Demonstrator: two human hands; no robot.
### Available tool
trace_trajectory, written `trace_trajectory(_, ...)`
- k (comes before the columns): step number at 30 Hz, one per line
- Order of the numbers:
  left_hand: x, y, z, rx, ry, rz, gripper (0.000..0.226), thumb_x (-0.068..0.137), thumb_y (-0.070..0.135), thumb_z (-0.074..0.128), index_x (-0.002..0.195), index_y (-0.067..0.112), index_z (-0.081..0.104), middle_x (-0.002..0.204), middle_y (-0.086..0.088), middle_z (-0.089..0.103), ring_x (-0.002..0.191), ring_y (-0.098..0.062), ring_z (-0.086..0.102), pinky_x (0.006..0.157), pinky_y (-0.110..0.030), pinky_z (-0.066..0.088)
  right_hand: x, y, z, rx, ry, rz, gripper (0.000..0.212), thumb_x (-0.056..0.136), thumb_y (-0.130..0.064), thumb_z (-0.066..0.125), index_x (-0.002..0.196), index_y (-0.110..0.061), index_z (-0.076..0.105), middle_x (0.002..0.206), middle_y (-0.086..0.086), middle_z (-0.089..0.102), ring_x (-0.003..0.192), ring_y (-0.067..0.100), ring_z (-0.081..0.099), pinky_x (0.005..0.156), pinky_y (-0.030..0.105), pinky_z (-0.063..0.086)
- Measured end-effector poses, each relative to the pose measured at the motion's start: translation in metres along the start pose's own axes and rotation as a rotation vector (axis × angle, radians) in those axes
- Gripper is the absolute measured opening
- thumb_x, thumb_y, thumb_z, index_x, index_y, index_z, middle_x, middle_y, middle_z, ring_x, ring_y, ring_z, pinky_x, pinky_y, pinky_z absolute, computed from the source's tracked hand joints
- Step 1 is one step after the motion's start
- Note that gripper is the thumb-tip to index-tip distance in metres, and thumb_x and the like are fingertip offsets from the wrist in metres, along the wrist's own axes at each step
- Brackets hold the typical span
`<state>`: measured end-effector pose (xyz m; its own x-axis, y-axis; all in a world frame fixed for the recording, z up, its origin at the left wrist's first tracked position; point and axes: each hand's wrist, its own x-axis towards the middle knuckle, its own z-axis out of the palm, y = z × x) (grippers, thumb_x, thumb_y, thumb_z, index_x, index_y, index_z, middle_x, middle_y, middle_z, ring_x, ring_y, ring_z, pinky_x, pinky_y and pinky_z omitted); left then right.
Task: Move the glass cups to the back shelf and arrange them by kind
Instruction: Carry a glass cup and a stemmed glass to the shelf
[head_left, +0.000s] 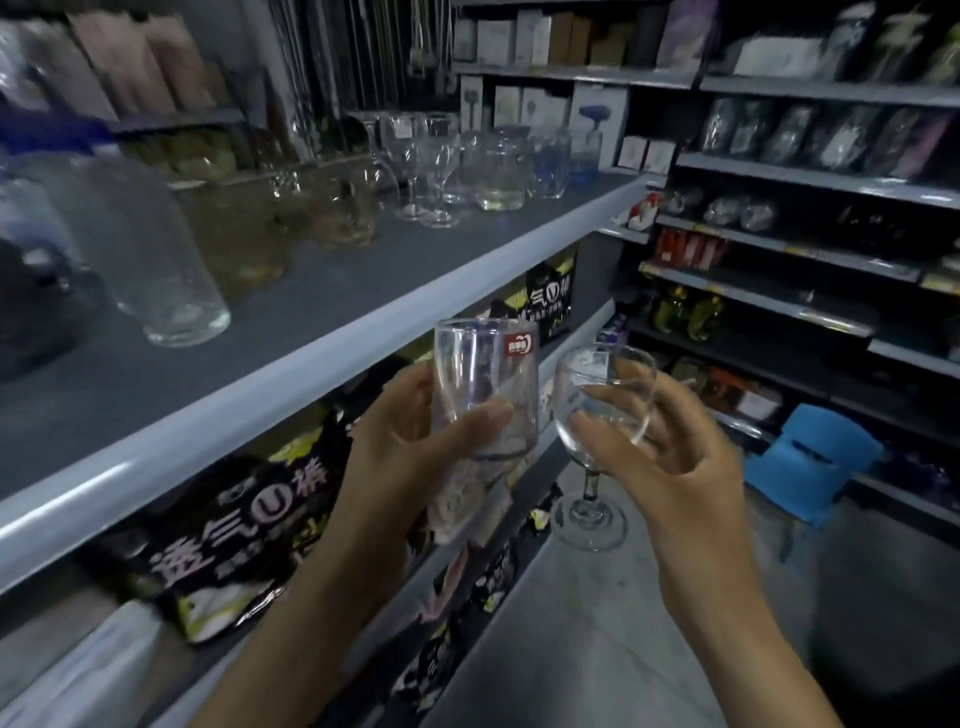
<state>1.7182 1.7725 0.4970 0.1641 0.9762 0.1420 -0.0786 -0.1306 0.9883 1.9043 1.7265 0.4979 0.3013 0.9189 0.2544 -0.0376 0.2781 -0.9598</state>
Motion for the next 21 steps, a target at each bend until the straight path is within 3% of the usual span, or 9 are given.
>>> trace_trajectory(2, 0.032, 0.002, 0.024, 0.013, 0.050, 0.014, 0.038, 0.083, 0.019, 0.078, 0.120, 0.019, 0.069, 0.109, 0.000, 0.079, 0.096, -0.017, 0.077, 0.073, -0.019, 0.059, 0.039, 0.002, -0.018, 0.025, -0.013, 0.012, 0.055, 0.075, -0.017, 0.083, 0.127, -0.018, 0.067, 0.113, -0.006, 0.077, 0.102, 0.008, 0.074, 0.080, 0.019, 0.058)
trace_trajectory(5, 0.074, 0.000, 0.054, 0.013, 0.114, 0.046, 0.036, 0.080, 0.012, 0.078, 0.115, 0.014, 0.070, 0.105, 0.000, 0.080, 0.093, -0.017, 0.078, 0.071, -0.021, 0.059, 0.093, 0.006, -0.041, 0.016, -0.062, 0.014, 0.051, 0.076, -0.021, 0.083, 0.124, -0.024, 0.069, 0.111, -0.010, 0.077, 0.101, 0.005, 0.074, 0.079, 0.019, 0.059)
trace_trajectory(8, 0.110, -0.001, 0.073, 0.056, 0.177, 0.073, 0.042, 0.074, 0.022, 0.080, 0.114, 0.014, 0.070, 0.104, 0.002, 0.080, 0.093, -0.017, 0.078, 0.076, -0.030, 0.064, 0.141, 0.010, -0.056, 0.022, -0.087, 0.015, 0.050, 0.073, -0.029, 0.083, 0.122, -0.026, 0.069, 0.111, -0.011, 0.077, 0.101, 0.006, 0.074, 0.077, 0.024, 0.059)
trace_trajectory(11, 0.148, -0.002, 0.087, 0.100, 0.236, 0.093, 0.046, 0.071, 0.028, 0.082, 0.114, 0.014, 0.071, 0.103, 0.003, 0.080, 0.092, -0.016, 0.078, 0.076, -0.029, 0.063, 0.188, 0.017, -0.064, 0.019, -0.129, 0.011, 0.046, 0.073, -0.033, 0.081, 0.118, -0.027, 0.071, 0.111, -0.011, 0.077, 0.103, 0.007, 0.073, 0.086, 0.032, 0.057)
trace_trajectory(15, 0.200, -0.003, 0.100, 0.203, 0.326, 0.140, 0.053, 0.065, 0.039, 0.085, 0.111, 0.016, 0.070, 0.099, 0.003, 0.080, 0.091, -0.016, 0.077, 0.081, -0.037, 0.062, 0.250, 0.030, -0.068, 0.009, -0.192, -0.013, 0.035, 0.075, -0.034, 0.080, 0.109, -0.032, 0.073, 0.106, -0.016, 0.077, 0.100, 0.002, 0.073, 0.081, 0.025, 0.055)
trace_trajectory(18, 0.239, -0.007, 0.106, 0.235, 0.395, 0.184, 0.054, 0.064, 0.039, 0.086, 0.109, 0.016, 0.068, 0.097, 0.005, 0.080, 0.091, -0.012, 0.077, 0.081, -0.030, 0.060, 0.292, 0.042, -0.068, 0.037, -0.216, -0.025, 0.042, 0.075, -0.032, 0.080, 0.116, -0.025, 0.072, 0.107, -0.017, 0.077, 0.101, -0.001, 0.071, 0.075, 0.016, 0.057)
trace_trajectory(21, 0.280, -0.009, 0.112, 0.247, 0.465, 0.216, 0.052, 0.061, 0.040, 0.088, 0.103, 0.019, 0.065, 0.090, 0.010, 0.078, 0.083, -0.005, 0.074, 0.071, -0.019, 0.055, 0.337, 0.052, -0.065, 0.074, -0.242, -0.028, 0.048, 0.075, -0.024, 0.080, 0.122, -0.023, 0.071, 0.105, -0.016, 0.078, 0.097, -0.003, 0.072, 0.073, 0.011, 0.055)
